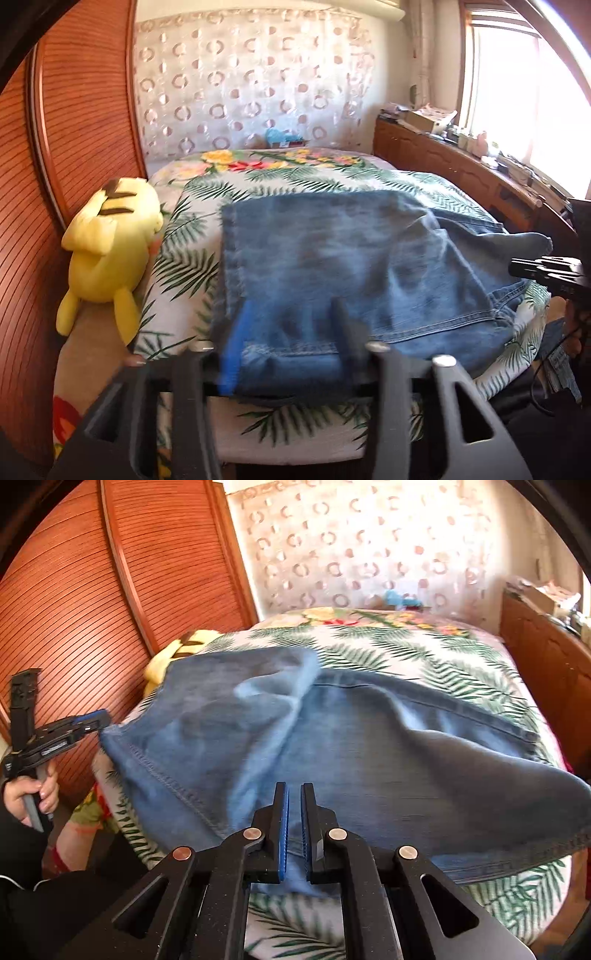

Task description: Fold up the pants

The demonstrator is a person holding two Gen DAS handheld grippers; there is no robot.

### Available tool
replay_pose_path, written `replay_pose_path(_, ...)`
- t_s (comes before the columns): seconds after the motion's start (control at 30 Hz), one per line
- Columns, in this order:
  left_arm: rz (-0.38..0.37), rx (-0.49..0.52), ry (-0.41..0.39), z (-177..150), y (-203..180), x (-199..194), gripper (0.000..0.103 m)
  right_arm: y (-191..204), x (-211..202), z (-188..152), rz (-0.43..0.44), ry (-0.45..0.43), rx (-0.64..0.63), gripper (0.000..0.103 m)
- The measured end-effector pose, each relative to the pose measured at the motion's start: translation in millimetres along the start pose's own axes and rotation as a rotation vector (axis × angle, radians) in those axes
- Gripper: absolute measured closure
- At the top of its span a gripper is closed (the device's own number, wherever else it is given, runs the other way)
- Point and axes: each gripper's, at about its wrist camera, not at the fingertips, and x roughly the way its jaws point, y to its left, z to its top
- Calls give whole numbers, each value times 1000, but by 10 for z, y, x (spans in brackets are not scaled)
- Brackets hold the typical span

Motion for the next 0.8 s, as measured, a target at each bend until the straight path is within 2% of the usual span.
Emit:
replay_pose_path(0.13, -30, 23, -12, 47, -173, 39, 23, -50, -5, -95, -69, -1, 2, 95)
replay_pose_path(0.43, -106, 61, 40, 36, -569, 364, 22, -165, 261, -192, -107, 29, 30, 91)
replay_pose_path(0.63, -120, 67, 97, -76, -721, 542, 22, -188, 382, -201, -99, 28, 32, 87)
replay_pose_path(0.73, -109, 69, 102, -114, -768, 582, 22, -199, 396, -223, -86, 14, 33, 82)
replay_pose_path(0.8, -103, 69, 97, -129, -786, 590, 22, -205, 411, -237, -67, 5, 38, 75)
